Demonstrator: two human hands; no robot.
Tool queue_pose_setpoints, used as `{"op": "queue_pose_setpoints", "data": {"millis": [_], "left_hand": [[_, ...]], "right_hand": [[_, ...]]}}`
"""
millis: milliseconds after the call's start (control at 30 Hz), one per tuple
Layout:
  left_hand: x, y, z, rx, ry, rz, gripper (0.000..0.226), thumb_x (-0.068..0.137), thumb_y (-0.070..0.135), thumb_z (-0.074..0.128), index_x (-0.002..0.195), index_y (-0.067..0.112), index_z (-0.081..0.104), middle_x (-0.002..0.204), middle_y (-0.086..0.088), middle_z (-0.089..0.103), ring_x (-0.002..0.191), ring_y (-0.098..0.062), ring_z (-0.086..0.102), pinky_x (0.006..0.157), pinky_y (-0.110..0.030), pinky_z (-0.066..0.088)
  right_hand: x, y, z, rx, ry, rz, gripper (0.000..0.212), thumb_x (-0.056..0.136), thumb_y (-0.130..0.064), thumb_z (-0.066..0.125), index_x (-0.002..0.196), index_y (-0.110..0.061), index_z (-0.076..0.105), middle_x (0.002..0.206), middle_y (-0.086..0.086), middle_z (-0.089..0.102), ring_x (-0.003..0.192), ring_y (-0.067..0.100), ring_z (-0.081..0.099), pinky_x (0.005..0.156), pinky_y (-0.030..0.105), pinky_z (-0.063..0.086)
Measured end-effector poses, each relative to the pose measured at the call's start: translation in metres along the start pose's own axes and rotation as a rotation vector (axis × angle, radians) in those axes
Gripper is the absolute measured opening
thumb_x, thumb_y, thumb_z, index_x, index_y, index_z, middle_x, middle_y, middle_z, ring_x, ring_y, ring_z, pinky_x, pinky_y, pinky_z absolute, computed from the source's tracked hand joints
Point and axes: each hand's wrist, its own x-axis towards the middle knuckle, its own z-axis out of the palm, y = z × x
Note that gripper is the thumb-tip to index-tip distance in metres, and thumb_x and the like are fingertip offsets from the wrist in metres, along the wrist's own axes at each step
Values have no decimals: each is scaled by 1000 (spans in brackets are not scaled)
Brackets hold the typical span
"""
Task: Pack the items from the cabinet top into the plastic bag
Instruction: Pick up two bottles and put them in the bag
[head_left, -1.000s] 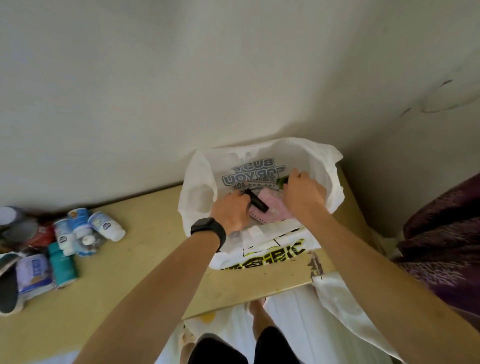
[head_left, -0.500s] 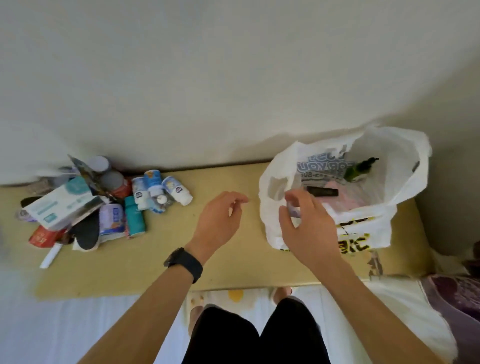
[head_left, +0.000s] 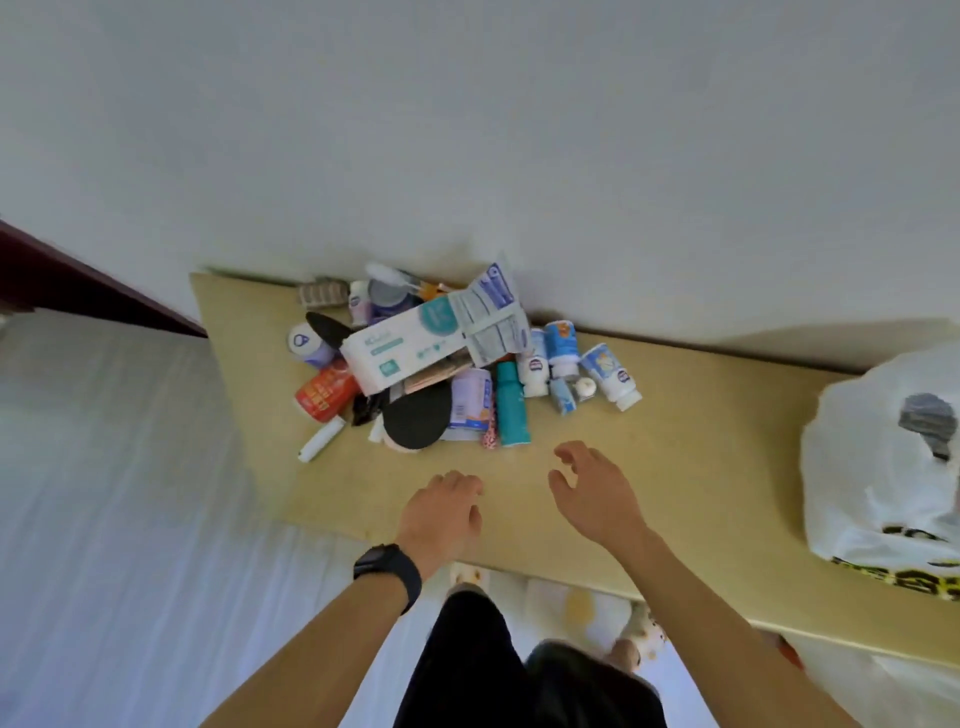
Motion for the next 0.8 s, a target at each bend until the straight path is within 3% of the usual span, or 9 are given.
{"op": "queue_pose_setpoints", "data": {"millis": [133,200,333,433,500,567,633,700,800], "left_hand": [[-13,-55,20,133,-117,-74,60,98,31,44,154,27,24,163,-6,12,148,-34,14,118,-49,20],[-18,-75,29,110,-139,-122,69,98,34,45,157,33,9,165,0,-7,151,-36,-2,121,-55,8],[-23,-91,45,90,-139,-105,79,97,35,47,155,40,-6,164,7,-20,150,-36,-10,119,-59,1],[-21,-91,45,53,-123,-100,74,96,34,47,156,39,3,165,6,-13,151,-35,-6,119,-57,4],[-19,-92,40,-71,-15,-102,62,94,29,49,151,34,26,163,3,13,148,-34,16,118,-49,19],[-17,-99,29,-286,190,-207,47,91,25,52,137,23,43,145,-2,39,130,-28,42,106,-40,37],[-12,-116,17,-406,375,-432,50,87,22,57,135,15,43,141,-7,39,123,-30,44,102,-41,40],[-2,-140,6,-423,454,-591,59,84,19,61,138,13,38,149,-12,31,132,-34,37,109,-45,33],[14,-174,-7,-343,410,-557,52,87,15,59,137,21,43,153,-11,29,137,-33,35,111,-46,32]], "right_hand": [[40,-34,33,89,-29,189,51,94,-39,56,135,-13,44,132,11,57,120,29,56,97,36,43],[63,-46,42,93,-21,237,55,94,-43,54,136,-8,43,133,15,55,121,33,54,95,39,42],[96,-55,54,36,20,263,59,92,-48,56,129,-3,45,130,22,54,116,38,55,89,41,45],[95,-56,59,-36,22,277,60,93,-47,57,129,-1,43,129,25,52,115,41,53,90,43,44],[85,-53,61,-102,-18,307,57,94,-42,57,127,2,41,129,27,51,116,43,53,90,43,43],[70,-47,64,-145,-66,341,55,91,-39,61,122,2,41,127,26,53,116,42,55,88,42,44],[54,-37,70,-176,-100,358,58,87,-39,66,120,0,39,123,24,56,113,41,57,86,42,45],[40,-27,79,-170,-113,383,64,85,-41,70,123,-1,37,122,22,56,111,40,58,84,41,46],[27,-20,91,-152,-99,400,72,84,-44,70,129,-1,34,124,21,56,110,39,58,84,41,46]]}}
